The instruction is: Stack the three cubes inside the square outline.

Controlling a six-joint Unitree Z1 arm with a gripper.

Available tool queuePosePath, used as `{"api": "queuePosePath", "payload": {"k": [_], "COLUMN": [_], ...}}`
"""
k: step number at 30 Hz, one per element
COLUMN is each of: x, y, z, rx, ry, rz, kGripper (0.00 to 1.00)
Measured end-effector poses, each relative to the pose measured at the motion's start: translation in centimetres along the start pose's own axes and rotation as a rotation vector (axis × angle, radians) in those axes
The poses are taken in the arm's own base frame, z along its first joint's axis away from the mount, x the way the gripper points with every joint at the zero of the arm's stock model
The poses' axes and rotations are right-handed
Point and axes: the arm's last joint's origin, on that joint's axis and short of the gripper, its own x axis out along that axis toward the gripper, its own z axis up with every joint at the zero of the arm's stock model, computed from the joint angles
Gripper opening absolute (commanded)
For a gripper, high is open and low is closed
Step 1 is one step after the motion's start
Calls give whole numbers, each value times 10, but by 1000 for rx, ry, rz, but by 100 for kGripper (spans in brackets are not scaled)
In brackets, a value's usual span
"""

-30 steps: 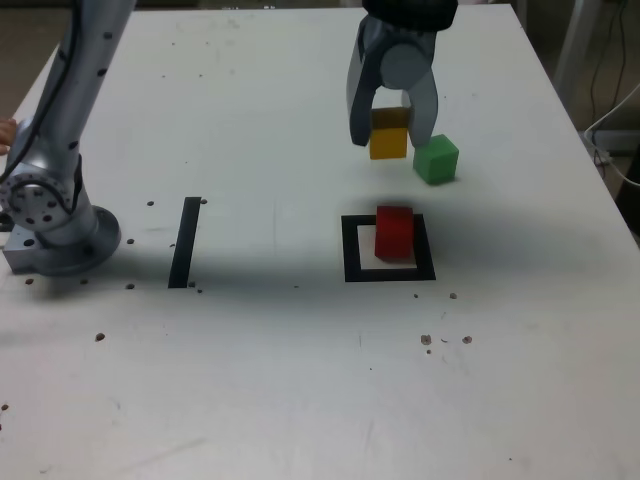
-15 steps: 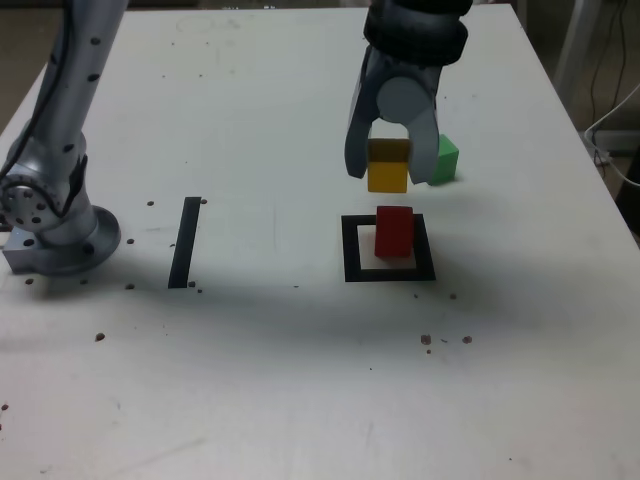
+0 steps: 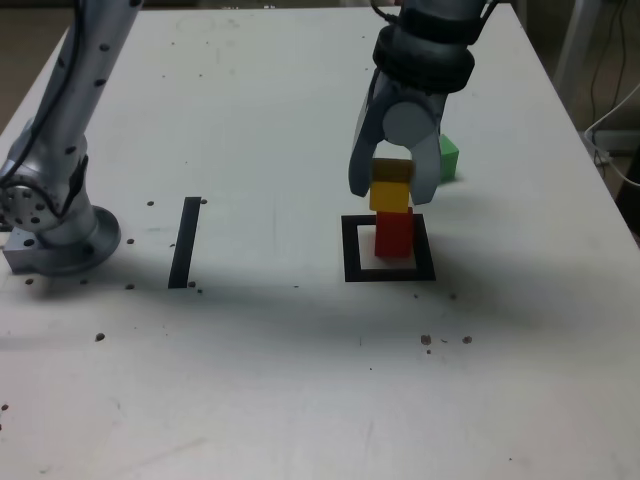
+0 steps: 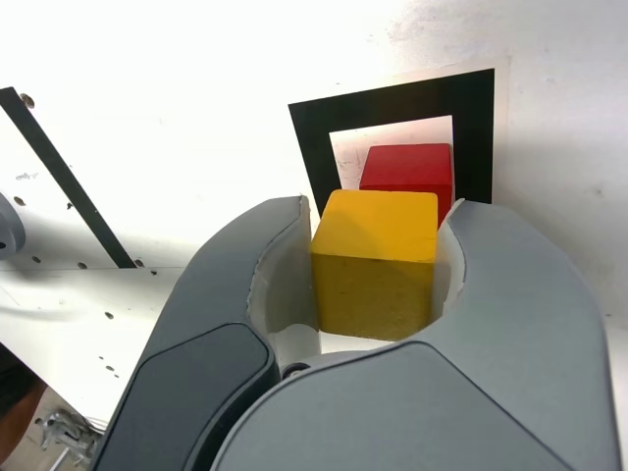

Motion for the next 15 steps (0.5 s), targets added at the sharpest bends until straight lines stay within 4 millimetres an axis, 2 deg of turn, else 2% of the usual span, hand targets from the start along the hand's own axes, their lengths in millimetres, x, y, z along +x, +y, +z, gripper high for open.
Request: {"api": "queuePosePath", "payload": {"k": [15], "x": [11], "y": [-5], "z": [7], "rx": [14], "ry": [-6], "rz": [-13], "kGripper": [29]}}
